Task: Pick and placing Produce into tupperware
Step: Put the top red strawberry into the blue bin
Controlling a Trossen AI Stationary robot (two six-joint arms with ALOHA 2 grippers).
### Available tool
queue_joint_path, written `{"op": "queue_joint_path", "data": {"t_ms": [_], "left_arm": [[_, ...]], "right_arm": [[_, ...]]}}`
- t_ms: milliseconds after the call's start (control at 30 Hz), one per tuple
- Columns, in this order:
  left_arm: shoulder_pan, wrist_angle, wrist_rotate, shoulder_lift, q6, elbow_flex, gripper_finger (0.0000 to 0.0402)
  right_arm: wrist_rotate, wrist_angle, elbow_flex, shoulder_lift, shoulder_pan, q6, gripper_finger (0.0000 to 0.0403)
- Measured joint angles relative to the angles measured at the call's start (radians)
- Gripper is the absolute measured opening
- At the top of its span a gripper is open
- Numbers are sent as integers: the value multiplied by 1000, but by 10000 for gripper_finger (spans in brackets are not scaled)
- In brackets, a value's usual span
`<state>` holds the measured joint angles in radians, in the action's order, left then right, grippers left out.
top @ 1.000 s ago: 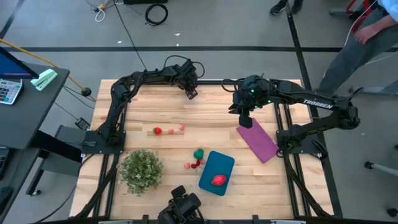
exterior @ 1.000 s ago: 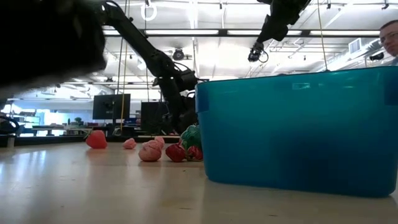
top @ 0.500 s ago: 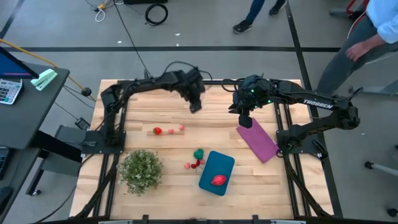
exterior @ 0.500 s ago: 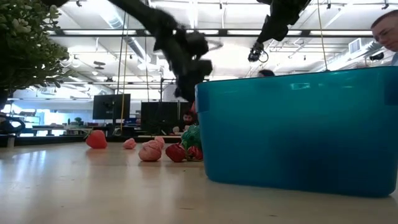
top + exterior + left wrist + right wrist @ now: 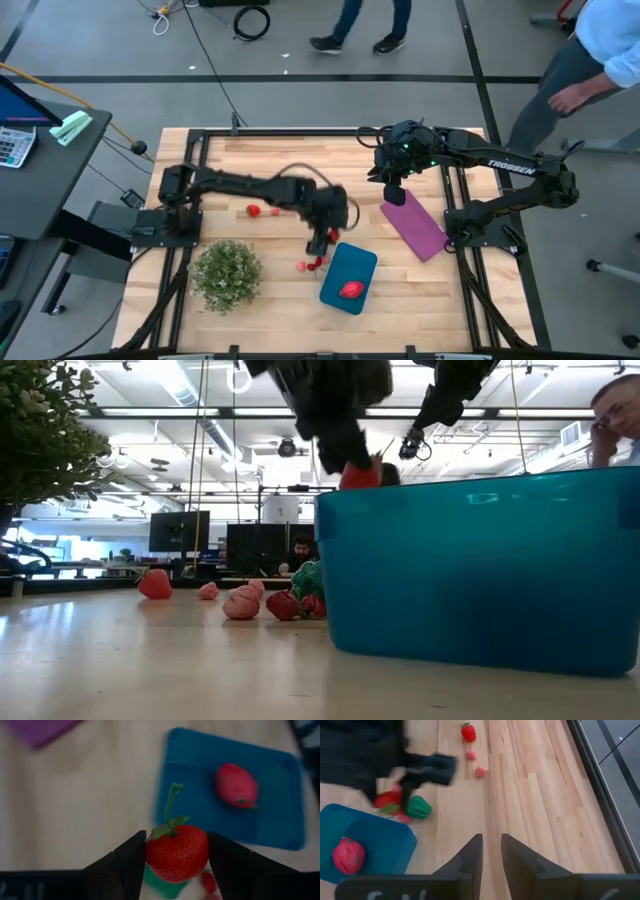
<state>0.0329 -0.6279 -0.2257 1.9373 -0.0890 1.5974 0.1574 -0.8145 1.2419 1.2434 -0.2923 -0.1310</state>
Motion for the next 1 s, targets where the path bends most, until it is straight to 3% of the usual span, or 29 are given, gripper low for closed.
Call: {"op": "queue_joint_path", "data": {"t_ms": [100,200,267,400,533,700,1000], "left_arm": [[52,29,44,0,20,0,190],[84,47,202,0,54,0,194],[92,76,256,17,59,1,206],[102,150,256,90,71,1,218],[106,189,254,156,78,-1,200],[108,231,255,160,95,0,187],[134,241,256,160,114,0,216]], "right_arm": [[0,0,0,0,0,0,77],[0,0,0,0,0,8,77],[0,0,0,0,0,9,77],[0,1,0,0,0,43,77],[0,0,0,0,0,80,77],[0,0,0,0,1,86,77],[0,0,0,0,0,71,77]]}}
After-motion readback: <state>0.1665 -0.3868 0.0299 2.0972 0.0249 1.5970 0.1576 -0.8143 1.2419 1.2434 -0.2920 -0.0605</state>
